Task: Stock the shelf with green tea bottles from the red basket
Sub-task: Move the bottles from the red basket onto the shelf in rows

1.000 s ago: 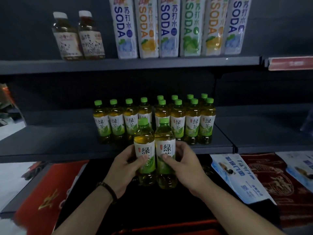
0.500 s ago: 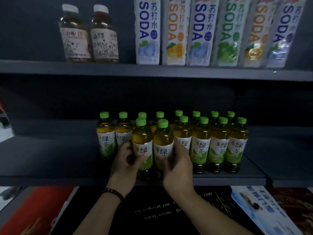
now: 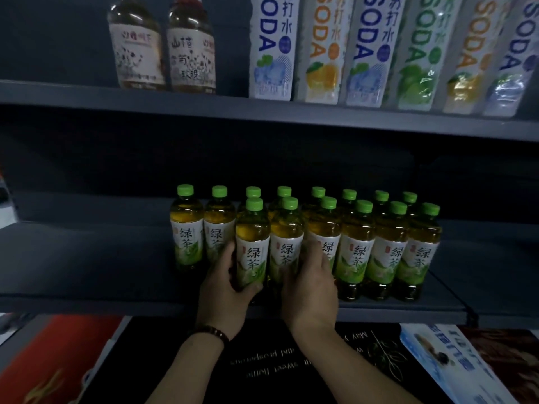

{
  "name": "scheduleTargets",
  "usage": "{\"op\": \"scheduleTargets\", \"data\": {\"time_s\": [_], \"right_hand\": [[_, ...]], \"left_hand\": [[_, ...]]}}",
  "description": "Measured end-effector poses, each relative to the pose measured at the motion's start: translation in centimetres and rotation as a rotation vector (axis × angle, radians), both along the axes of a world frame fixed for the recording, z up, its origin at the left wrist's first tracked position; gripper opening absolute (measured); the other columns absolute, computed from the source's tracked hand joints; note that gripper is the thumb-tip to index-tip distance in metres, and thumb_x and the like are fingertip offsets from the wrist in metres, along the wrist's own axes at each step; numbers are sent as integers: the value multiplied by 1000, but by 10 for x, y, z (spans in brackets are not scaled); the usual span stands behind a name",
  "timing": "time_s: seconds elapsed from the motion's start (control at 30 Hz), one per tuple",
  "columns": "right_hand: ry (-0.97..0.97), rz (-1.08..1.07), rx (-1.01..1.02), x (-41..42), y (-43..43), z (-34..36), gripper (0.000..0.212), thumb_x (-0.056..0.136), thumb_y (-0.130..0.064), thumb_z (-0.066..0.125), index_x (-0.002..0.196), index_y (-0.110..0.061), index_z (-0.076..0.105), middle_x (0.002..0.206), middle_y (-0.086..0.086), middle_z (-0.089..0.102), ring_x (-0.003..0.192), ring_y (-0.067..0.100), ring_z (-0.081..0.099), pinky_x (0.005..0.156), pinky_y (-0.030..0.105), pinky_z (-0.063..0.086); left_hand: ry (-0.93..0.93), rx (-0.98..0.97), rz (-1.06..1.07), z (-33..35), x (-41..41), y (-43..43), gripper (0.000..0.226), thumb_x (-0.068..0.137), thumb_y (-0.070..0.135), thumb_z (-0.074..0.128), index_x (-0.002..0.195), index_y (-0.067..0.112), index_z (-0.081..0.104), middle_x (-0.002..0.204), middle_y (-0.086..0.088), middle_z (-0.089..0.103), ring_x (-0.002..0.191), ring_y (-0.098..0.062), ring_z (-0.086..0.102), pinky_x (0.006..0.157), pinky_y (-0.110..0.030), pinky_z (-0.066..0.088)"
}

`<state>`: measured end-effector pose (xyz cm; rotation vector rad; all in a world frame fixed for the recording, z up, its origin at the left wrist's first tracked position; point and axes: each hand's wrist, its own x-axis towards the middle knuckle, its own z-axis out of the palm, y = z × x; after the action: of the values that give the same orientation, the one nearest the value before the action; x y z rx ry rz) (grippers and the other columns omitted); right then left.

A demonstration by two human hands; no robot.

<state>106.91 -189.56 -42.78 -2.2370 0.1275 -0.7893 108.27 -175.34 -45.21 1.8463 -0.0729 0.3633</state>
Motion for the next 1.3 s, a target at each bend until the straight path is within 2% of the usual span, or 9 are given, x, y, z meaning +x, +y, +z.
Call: {"op": "scheduleTargets", "data": {"time_s": [0.13,0.3,0.53,0.63,0.83,0.97,1.07,1.17,1.3], "right_hand": [[84,-50,23,-7,6,2,48,98,-13,63,138,-28,42,145,1,50,114,32,65,80,47,58],[45,15,-65,-15,8,-16,67,93,-16,68,147,-31,30,152,3,36,120,32,63,80,45,61],[108,212,-153,-28,12,-34,101,95,-31,60,166,-18,-11,168,7,2,157,33,18,120,41,41],[210,260,-121,-29,16,-31,102,97,-29,53,164,-18,-23,170,10,-13,161,39,5,124,46,34],[342,317,-107,-27,11,-23,106,98,-29,53,160,-19,-33,170,16,-22,160,43,9,120,48,40],[406,362,-70,-42,-6,-11,103,95,-20,58,166,-22,-16,171,11,-4,159,36,17,122,43,39],[442,348,-136,-68,-32,-4,80,94,-17,61,165,-20,23,163,10,27,148,30,39,120,38,40],[444,365,-211,-106,-63,-11,34,99,-25,61,133,-23,61,130,3,61,113,19,64,99,32,54],[699,515,-15,-163,-102,-39,7,100,-27,65,99,-25,72,90,-5,74,72,7,70,64,26,57]], "left_hand": [[-30,-9,61,-1,1,-5,98,79,4,89,157,38,40,126,17,59,114,-8,63,94,-25,52],[-72,-51,153,-13,13,-10,76,73,7,93,134,34,56,117,9,69,105,-10,68,88,-29,58],[-89,-69,167,-16,24,-21,75,77,10,91,141,29,58,112,9,67,105,-9,66,90,-24,53],[-72,-64,161,-18,25,-20,78,77,15,92,144,30,56,114,8,66,107,-12,65,90,-25,50],[-33,-57,163,-18,20,-17,67,81,13,88,140,26,60,116,5,68,109,-13,66,95,-30,54],[6,-30,170,-19,-3,-17,58,89,0,77,141,20,60,131,-1,67,119,-15,64,105,-32,51],[34,14,198,-12,-25,-12,49,92,0,73,134,22,59,125,1,67,113,-16,66,105,-37,54],[105,174,109,4,-55,-6,22,95,11,71,110,26,65,102,3,73,97,-17,70,97,-42,59],[488,364,-379,21,-121,-2,8,100,28,69,104,24,74,100,1,80,85,-14,77,77,-32,63]]}}
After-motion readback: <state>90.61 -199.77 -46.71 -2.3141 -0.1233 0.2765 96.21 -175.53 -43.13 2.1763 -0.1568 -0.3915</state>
